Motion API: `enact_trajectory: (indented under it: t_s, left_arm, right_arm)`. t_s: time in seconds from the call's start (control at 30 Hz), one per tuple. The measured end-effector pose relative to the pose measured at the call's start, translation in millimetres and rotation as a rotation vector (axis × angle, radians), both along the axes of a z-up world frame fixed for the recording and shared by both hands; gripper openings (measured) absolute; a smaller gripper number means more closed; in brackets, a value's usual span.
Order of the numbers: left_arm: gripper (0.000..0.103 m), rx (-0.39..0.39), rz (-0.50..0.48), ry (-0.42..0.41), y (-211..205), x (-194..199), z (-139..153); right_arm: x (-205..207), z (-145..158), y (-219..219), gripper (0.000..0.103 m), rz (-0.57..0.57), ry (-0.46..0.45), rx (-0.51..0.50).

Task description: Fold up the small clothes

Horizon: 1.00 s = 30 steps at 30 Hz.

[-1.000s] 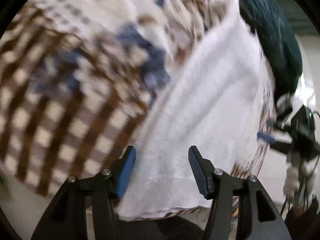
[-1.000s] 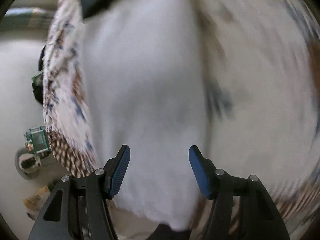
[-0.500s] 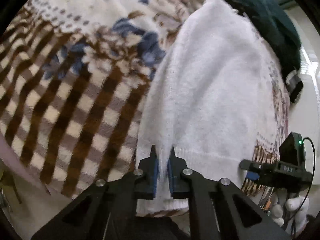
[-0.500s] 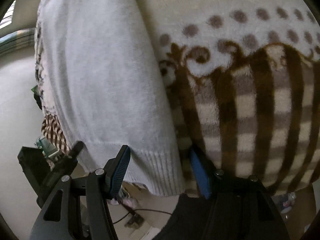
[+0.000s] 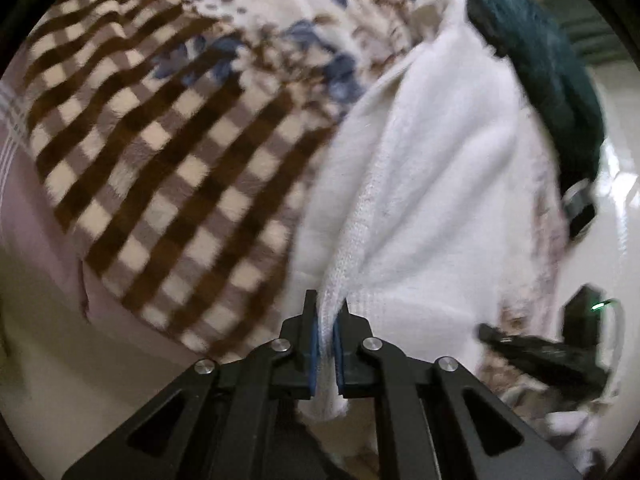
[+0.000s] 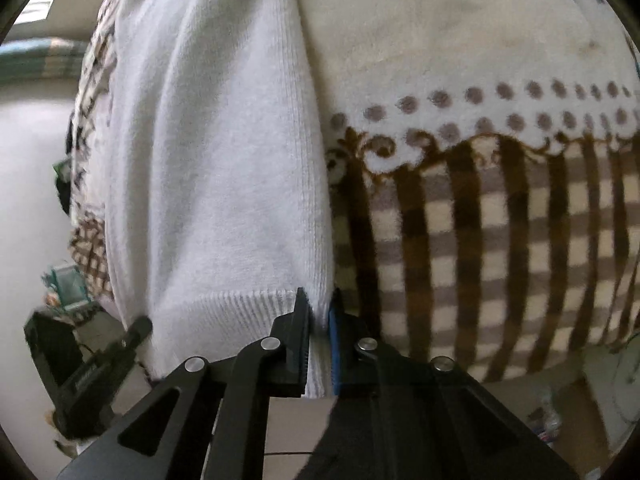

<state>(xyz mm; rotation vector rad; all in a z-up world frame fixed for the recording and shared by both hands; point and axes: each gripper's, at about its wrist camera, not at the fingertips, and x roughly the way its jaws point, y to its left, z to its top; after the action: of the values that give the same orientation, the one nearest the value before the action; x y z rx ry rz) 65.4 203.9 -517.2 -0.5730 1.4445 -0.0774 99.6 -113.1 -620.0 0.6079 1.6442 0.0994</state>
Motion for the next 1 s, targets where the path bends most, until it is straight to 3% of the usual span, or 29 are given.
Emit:
enact_trajectory:
  t_s: [0.1,0.13,0.2,0.23,0.27,0.4,0.47,0.5,0.53,0.57,0.63,0.67,0.83,1.0]
  left_arm:
    - [0.009,0.004,-0.041,0.004,-2.4,8.8,-15.5]
    - [0.012,-0.003,-0.048,-0.016,-1.1,9.8,-13.5]
    - [0.033,-0.027,-0.048,-0.039,-0.8,9.7,-11.9]
    - [0.051,-0.036,-0.047,-0.041,0.7,9.0,-14.3]
    - [0.058,-0.064,-0.047,-0.040,2.7,7.8,-18.3]
    - [0.058,-0.151,-0.020,0.005,11.0,3.4,-43.4]
    - [0.058,-0.147,-0.006,-0.006,9.9,3.5,-43.5]
    - [0.052,-0.132,-0.012,-0.011,6.3,2.9,-41.0]
    - [0.027,-0.119,-0.020,-0.020,-2.5,3.1,-38.5]
    - [0.010,-0.118,-0.029,-0.029,-5.3,1.7,-34.0]
    - [0.009,-0.111,-0.049,-0.046,-12.2,-1.1,-21.2]
    - [0.008,-0.117,-0.048,-0.058,-13.9,-1.8,-10.4]
    - [0.008,-0.202,0.032,-0.104,-10.3,3.9,36.8]
    - [0.008,-0.270,0.079,-0.222,-6.2,39.8,103.6]
  right_arm:
    - [4.3,-13.0,5.7,0.010,0.001,0.040,0.040]
    - [6.7,-16.0,7.3,0.017,0.000,0.050,0.051]
    - [5.0,-19.2,1.5,0.033,-0.010,0.068,0.081]
    - [1.6,-20.6,-2.4,0.040,-0.022,0.061,0.115]
    - [-3.4,-25.8,-6.4,0.045,-0.026,0.061,0.133]
    - [-20.4,-45.9,-18.5,0.049,-0.036,0.100,0.205]
    - [-24.1,-54.1,-15.8,0.049,-0.066,0.108,0.243]
    - [-27.1,-55.6,-15.3,0.049,-0.088,0.104,0.262]
    - [-29.7,-56.0,-15.1,0.049,-0.114,0.093,0.286]
    - [-32.3,-55.2,-15.3,0.039,-0.135,0.080,0.310]
    - [-33.4,-48.4,-4.6,0.013,-0.151,0.064,0.325]
    - [-33.9,-43.0,-1.5,0.013,-0.159,0.049,0.325]
    - [-35.0,11.4,-8.2,0.012,-0.175,-0.057,0.369]
    - [-4.1,94.5,-22.4,0.012,-0.169,-0.216,0.379]
